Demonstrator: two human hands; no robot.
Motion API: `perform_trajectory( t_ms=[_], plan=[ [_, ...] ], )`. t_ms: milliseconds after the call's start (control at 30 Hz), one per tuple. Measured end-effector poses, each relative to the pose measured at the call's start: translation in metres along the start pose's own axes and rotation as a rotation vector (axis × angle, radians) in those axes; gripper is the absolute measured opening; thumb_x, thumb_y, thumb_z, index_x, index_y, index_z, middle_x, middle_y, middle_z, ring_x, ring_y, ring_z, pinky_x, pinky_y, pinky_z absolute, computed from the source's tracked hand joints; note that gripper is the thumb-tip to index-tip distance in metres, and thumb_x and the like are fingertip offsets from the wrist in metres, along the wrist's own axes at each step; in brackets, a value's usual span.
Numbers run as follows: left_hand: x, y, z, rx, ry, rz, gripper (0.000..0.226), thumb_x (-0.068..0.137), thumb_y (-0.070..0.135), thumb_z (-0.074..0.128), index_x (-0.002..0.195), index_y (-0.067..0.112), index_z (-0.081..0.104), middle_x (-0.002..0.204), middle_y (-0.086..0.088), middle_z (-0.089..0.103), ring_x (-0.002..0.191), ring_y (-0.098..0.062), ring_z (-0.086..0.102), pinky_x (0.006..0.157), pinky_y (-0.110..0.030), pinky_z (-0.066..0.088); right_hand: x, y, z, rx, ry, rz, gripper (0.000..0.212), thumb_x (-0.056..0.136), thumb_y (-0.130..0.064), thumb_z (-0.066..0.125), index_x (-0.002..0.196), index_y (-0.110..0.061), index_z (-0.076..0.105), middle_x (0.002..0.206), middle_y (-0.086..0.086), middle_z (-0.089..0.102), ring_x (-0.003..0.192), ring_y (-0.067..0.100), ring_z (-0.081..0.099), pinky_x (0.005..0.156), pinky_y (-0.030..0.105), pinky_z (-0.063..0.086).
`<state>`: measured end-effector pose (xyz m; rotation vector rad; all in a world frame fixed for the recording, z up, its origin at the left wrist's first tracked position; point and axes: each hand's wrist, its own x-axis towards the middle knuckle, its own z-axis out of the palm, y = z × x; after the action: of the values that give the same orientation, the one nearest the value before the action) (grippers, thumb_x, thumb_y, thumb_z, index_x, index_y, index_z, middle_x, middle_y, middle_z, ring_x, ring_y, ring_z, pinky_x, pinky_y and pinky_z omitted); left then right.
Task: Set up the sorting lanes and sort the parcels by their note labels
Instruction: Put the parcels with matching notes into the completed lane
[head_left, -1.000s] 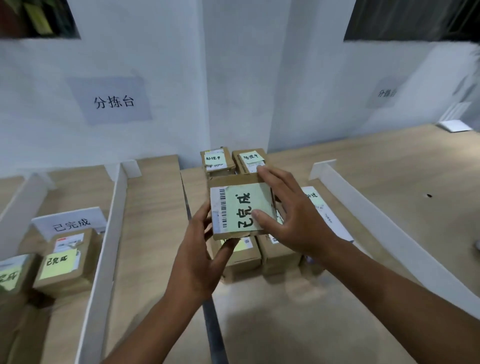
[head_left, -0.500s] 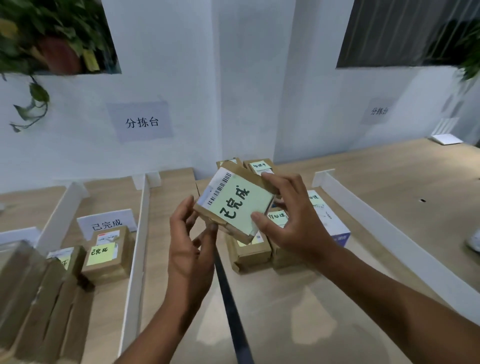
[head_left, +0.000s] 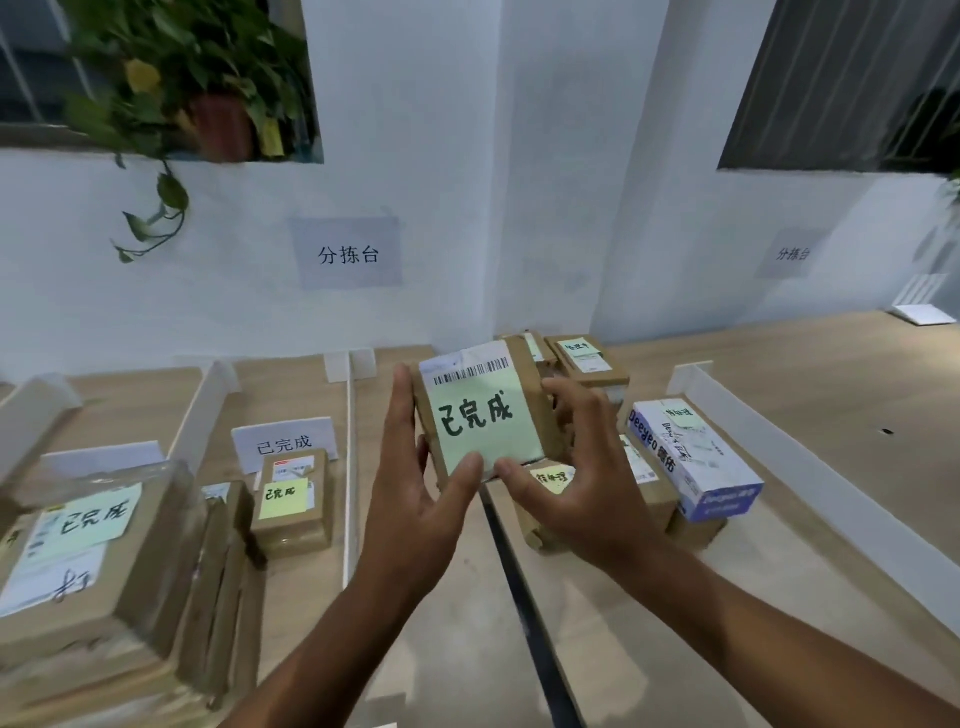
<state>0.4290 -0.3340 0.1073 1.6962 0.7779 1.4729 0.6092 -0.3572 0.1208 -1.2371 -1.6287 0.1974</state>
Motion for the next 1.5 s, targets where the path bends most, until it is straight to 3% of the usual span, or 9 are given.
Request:
perform_trajectory(
  t_ms=[167, 367, 633, 733, 800, 933, 1033, 1367, 1500],
  plan=[
    [-0.005, -0.016, -0.035, 0.162, 0.041, 0.04, 0.087, 0.093, 0.026, 0.063, 0.161, 0.038, 0.013, 0.162, 0.014, 0.026, 0.15, -0.013, 0.031, 0.108, -0.023, 0.046, -0.004, -0.012, 0.042, 0.148, -0.065, 0.013, 0.081, 0.083, -0.037, 0.082, 0.147, -0.028, 0.033, 0.134, 0.002, 0.054, 0.119, 0.008, 0.06, 0.079, 0.013, 0.055],
    [-0.005, -0.039, -0.067, 0.137, -0.018, -0.134, 0.087, 0.091, 0.019, 0.065, 0.157, 0.05, 0.017, 0.148, 0.03, 0.045, 0.13, 0.005, 0.052, 0.091, -0.009, 0.049, 0.003, 0.006, 0.08, 0.164, -0.183, 0.086, 0.083, 0.082, -0.051, 0.075, 0.152, -0.039, 0.032, 0.141, -0.018, 0.043, 0.13, 0.012, 0.053, 0.079, 0.027, 0.061],
    [0.042, -0.082, -0.101, 0.255, 0.098, -0.378, 0.061, 0.088, 0.027, 0.06, 0.138, 0.051, 0.035, 0.119, 0.047, 0.056, 0.115, 0.018, 0.054, 0.08, -0.005, 0.048, 0.05, 0.053, 0.149, 0.143, -0.28, 0.155, 0.062, 0.088, -0.055, 0.06, 0.145, -0.047, 0.036, 0.127, -0.027, 0.047, 0.121, -0.014, 0.045, 0.075, 0.003, 0.048],
    [0.067, -0.118, -0.131, 0.374, 0.123, -0.482, 0.063, 0.081, 0.029, 0.057, 0.138, 0.046, 0.036, 0.112, 0.05, 0.055, 0.108, 0.02, 0.056, 0.079, -0.01, 0.051, 0.072, 0.068, 0.198, 0.17, -0.329, 0.211, 0.062, 0.091, -0.045, 0.065, 0.146, -0.042, 0.037, 0.131, -0.019, 0.048, 0.115, -0.002, 0.054, 0.082, 0.019, 0.056],
    [0.084, -0.144, -0.151, 0.457, 0.153, -0.539, 0.063, 0.081, 0.029, 0.054, 0.14, 0.038, 0.036, 0.107, 0.042, 0.058, 0.104, 0.011, 0.061, 0.077, -0.019, 0.054, 0.083, 0.077, 0.234, 0.151, -0.353, 0.22, 0.064, 0.092, -0.042, 0.065, 0.149, -0.037, 0.037, 0.134, -0.014, 0.049, 0.113, -0.001, 0.052, 0.09, 0.024, 0.055],
    [0.107, -0.21, -0.182, 0.554, 0.247, -0.59, 0.052, 0.094, 0.016, 0.053, 0.143, 0.027, 0.039, 0.11, 0.023, 0.06, 0.101, 0.008, 0.06, 0.071, -0.004, 0.045, 0.11, 0.105, 0.312, 0.121, -0.435, 0.23, 0.065, 0.094, -0.039, 0.064, 0.152, -0.031, 0.036, 0.137, -0.006, 0.051, 0.117, 0.003, 0.051, 0.096, 0.027, 0.052],
    [0.11, -0.259, -0.19, 0.615, 0.309, -0.663, 0.056, 0.098, 0.017, 0.05, 0.151, 0.024, 0.035, 0.133, 0.0, 0.059, 0.107, -0.011, 0.06, 0.09, -0.028, 0.05, 0.112, 0.132, 0.362, 0.087, -0.524, 0.259, 0.069, 0.096, -0.038, 0.063, 0.157, -0.029, 0.03, 0.136, -0.002, 0.052, 0.116, 0.011, 0.055, 0.095, 0.027, 0.05],
    [0.104, -0.354, -0.196, 0.667, 0.411, -0.905, 0.055, 0.096, 0.019, 0.046, 0.15, 0.027, 0.04, 0.133, -0.006, 0.06, 0.118, -0.028, 0.059, 0.098, -0.049, 0.049, 0.079, 0.189, 0.442, 0.014, -0.563, 0.358, 0.071, 0.096, -0.04, 0.059, 0.159, -0.031, 0.026, 0.146, -0.005, 0.046, 0.124, 0.006, 0.046, 0.094, 0.021, 0.039],
    [0.104, -0.351, -0.197, 0.742, 0.417, -0.879, 0.053, 0.097, 0.02, 0.049, 0.15, 0.024, 0.044, 0.13, -0.01, 0.059, 0.116, -0.03, 0.057, 0.097, -0.041, 0.047, 0.083, 0.187, 0.435, 0.045, -0.632, 0.381, 0.07, 0.099, -0.042, 0.056, 0.16, -0.032, 0.022, 0.151, -0.003, 0.041, 0.131, 0.011, 0.046, 0.099, 0.025, 0.041]
  ],
)
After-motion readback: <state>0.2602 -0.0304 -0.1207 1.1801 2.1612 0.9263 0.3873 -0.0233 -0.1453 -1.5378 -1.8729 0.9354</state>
